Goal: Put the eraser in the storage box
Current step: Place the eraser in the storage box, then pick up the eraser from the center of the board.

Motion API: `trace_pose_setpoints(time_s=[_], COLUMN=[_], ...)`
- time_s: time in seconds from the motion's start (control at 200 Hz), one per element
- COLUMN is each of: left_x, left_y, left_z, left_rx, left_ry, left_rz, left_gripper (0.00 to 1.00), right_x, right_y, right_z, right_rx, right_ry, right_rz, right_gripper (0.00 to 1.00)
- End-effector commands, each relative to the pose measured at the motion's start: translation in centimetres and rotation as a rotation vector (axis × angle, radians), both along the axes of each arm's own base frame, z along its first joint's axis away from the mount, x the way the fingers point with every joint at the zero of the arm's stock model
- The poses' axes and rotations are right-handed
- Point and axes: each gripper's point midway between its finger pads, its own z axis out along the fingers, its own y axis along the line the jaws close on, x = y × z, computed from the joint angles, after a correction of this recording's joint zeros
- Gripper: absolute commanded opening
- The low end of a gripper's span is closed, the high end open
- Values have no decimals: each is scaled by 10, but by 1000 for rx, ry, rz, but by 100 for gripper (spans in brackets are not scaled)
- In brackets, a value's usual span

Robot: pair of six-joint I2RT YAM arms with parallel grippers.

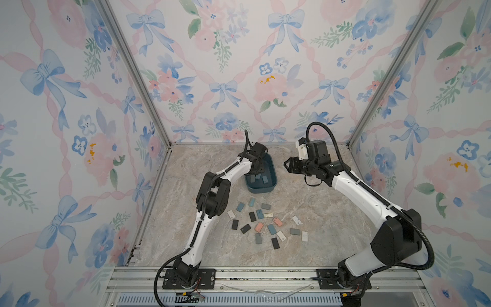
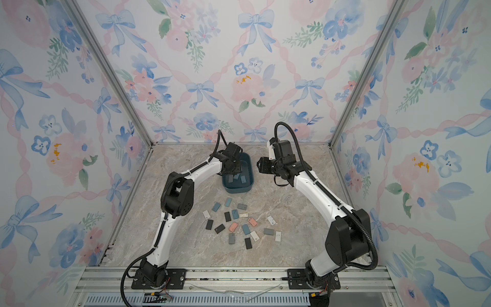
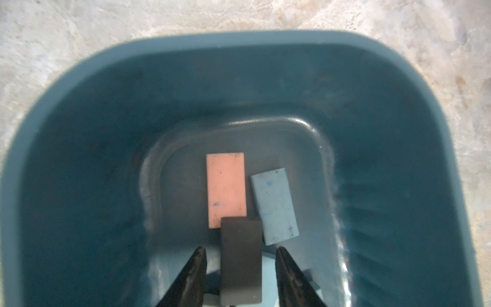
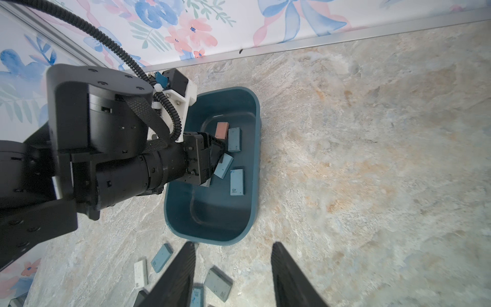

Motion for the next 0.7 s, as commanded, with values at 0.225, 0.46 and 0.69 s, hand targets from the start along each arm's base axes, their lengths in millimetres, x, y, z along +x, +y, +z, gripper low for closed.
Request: trace_pose_setpoints(time_s=[0.225,0.46,0.69], left_x=[-11,-36,-70], left_y=[-14,-17,-12], left_z=[108,174,207], left_rx=[-36,-53,-75], left_ry=[-177,-283,-354], left_rz=[-47,-105,-166], left_gripper=[46,44,43], right_x=[-20,-40,-70], right_y=[-21,-31,-41], right_z=[2,-18,-69], right_rx=[-57,-96,-165], right_ry=[15,76,221], right_rz=[-12,-12,0], right_gripper=[52,54,56])
